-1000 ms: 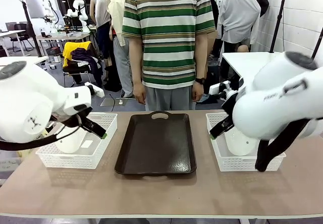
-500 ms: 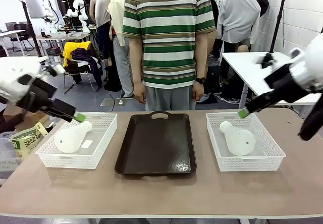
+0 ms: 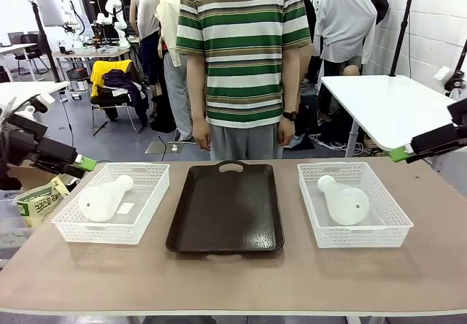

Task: Prepare the laboratory tools.
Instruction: Pick up the Big flask that the person points to.

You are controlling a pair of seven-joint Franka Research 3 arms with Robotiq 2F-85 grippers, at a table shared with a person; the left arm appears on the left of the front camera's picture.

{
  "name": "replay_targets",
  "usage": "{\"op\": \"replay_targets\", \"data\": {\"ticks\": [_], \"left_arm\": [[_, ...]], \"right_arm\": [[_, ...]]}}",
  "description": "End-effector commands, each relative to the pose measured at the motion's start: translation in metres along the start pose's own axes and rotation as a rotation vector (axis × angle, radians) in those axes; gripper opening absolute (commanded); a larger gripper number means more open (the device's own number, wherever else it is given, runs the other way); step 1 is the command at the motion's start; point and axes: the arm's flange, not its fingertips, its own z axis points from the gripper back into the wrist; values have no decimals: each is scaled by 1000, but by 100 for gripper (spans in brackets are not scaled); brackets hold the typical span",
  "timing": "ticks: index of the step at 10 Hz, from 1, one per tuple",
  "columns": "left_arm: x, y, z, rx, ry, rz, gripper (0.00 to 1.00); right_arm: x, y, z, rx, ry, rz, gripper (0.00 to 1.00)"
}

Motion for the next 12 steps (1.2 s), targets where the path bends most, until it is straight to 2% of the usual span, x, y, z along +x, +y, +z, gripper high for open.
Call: {"op": "replay_targets", "data": {"ticks": [1, 3, 6, 7, 8, 12], "left_arm": [[-5, 9, 0, -18, -21, 9, 100], [-16, 9, 3, -32, -36, 18, 100], [-16, 5, 2, -49, -41, 8, 100], [-10, 3, 2, -55, -62, 45, 100], [-13, 4, 6, -24, -21, 29, 100], [-13, 4, 6, -24, -21, 29, 100]], "right_arm": [[-2, -18, 3, 58, -19, -22, 100], [-4, -22, -1, 56, -8, -48, 100], [-4, -18, -2, 49, 2, -41, 100], [-6, -20, -3, 51, 0, -62, 100], [-6, -20, -3, 51, 0, -62, 100], [-6, -20, -3, 51, 0, -62, 100]]}}
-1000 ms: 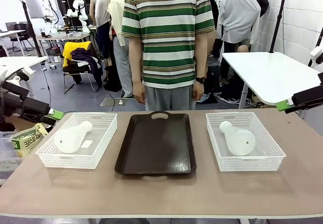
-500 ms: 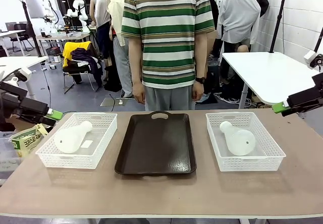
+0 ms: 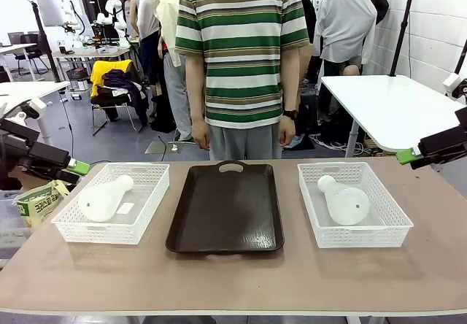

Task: Prepare the laboratory tools.
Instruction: Pick up the Big flask that the person points to.

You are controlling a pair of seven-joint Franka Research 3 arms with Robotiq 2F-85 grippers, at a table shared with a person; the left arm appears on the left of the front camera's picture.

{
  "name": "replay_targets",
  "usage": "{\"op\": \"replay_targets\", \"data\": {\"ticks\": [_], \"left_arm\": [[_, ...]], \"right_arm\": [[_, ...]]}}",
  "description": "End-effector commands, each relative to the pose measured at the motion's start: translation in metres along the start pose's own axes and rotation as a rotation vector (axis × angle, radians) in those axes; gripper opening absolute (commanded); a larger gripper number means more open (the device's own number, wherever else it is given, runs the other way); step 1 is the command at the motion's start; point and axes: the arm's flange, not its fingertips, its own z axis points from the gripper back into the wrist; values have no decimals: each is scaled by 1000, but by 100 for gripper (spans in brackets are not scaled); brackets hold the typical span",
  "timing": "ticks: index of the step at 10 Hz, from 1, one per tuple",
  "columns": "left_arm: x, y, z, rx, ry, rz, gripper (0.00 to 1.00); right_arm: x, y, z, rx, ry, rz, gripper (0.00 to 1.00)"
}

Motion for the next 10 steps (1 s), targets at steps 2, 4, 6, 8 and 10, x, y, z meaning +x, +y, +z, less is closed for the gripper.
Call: {"op": "replay_targets", "data": {"ticks": [2, 4, 6, 8, 10], "left_arm": [[0, 2, 0, -16, -7, -13, 100], [0, 2, 0, -16, -7, -13, 100], [0, 2, 0, -16, -7, -13, 100], [0, 2, 0, -16, -7, -13, 100], [0, 2, 0, -16, -7, -13, 100]], "right_arm": [[2, -3, -2, 21, -12, 17, 100], [2, -3, -2, 21, -12, 17, 100], [2, -3, -2, 21, -12, 17, 100], [2, -3, -2, 21, -12, 17, 100], [2, -3, -2, 21, -12, 17, 100]]}}
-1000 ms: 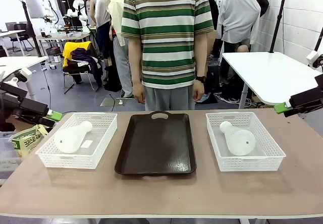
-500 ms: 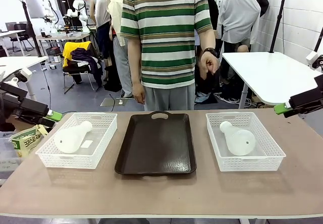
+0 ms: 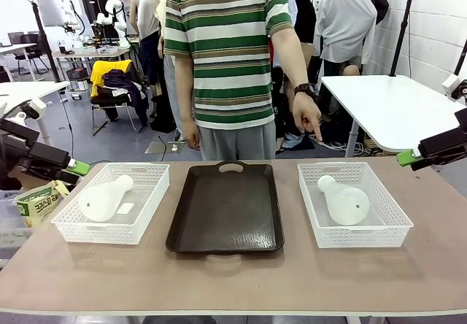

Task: Prepare the laboratory tools.
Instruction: Pick up the Big flask that the person points to.

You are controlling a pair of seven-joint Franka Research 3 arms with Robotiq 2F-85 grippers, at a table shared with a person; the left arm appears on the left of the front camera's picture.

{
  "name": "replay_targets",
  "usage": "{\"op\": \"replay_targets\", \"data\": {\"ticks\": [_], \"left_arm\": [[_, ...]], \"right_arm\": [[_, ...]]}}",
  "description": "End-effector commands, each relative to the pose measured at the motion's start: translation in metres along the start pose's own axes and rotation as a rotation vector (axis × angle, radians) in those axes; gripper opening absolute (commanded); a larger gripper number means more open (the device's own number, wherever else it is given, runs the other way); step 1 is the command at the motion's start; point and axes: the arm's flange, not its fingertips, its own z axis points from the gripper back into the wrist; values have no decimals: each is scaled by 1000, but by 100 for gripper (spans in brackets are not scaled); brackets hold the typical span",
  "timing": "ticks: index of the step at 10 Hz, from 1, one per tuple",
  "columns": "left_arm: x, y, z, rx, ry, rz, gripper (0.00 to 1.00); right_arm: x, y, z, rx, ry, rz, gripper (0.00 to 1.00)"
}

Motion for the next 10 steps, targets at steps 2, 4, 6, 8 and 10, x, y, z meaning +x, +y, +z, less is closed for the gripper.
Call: {"op": "replay_targets", "data": {"ticks": [2, 4, 6, 8, 10], "left_arm": [[1, 2, -1, -18, -11, -13, 100], [1, 2, -1, -18, -11, -13, 100], [1, 2, -1, -18, -11, -13, 100], [1, 2, -1, -18, -11, -13, 100], [1, 2, -1, -18, -11, -13, 100]], "right_arm": [[4, -4, -2, 24, -19, 16, 100], [4, -4, -2, 24, -19, 16, 100], [4, -4, -2, 24, -19, 16, 100], [4, -4, -2, 24, -19, 16, 100], [4, -4, -2, 24, -19, 16, 100]]}}
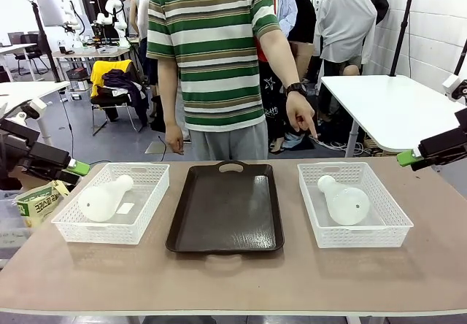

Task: Prepare the laboratory tools.
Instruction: Pick up the Big flask that the person points to.

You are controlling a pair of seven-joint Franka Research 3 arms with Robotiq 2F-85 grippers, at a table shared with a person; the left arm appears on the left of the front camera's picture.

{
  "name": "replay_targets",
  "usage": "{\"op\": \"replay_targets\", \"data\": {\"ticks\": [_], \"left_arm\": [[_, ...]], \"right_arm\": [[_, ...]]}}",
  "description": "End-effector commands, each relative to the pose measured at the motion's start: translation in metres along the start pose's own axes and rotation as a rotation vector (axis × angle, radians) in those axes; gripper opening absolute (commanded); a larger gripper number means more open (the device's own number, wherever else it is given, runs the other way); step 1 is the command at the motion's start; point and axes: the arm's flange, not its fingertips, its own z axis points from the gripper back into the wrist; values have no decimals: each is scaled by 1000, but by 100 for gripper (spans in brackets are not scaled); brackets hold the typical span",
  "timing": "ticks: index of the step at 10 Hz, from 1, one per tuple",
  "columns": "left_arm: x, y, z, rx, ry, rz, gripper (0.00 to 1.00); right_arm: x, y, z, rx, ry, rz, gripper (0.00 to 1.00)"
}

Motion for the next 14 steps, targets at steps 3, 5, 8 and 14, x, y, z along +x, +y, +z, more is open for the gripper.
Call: {"op": "replay_targets", "data": {"ticks": [3, 5, 8, 14], "left_arm": [[0, 3, 0, -19, -12, -12, 100], [0, 3, 0, -19, -12, -12, 100], [0, 3, 0, -19, -12, -12, 100], [0, 3, 0, -19, -12, -12, 100]], "right_arm": [[4, -3, -2, 24, -20, 15, 100], [0, 0, 0, 0, 0, 0, 100], [48, 20, 1, -144, 72, 94, 100], [163, 42, -125, -534, 398, 47, 100]]}}
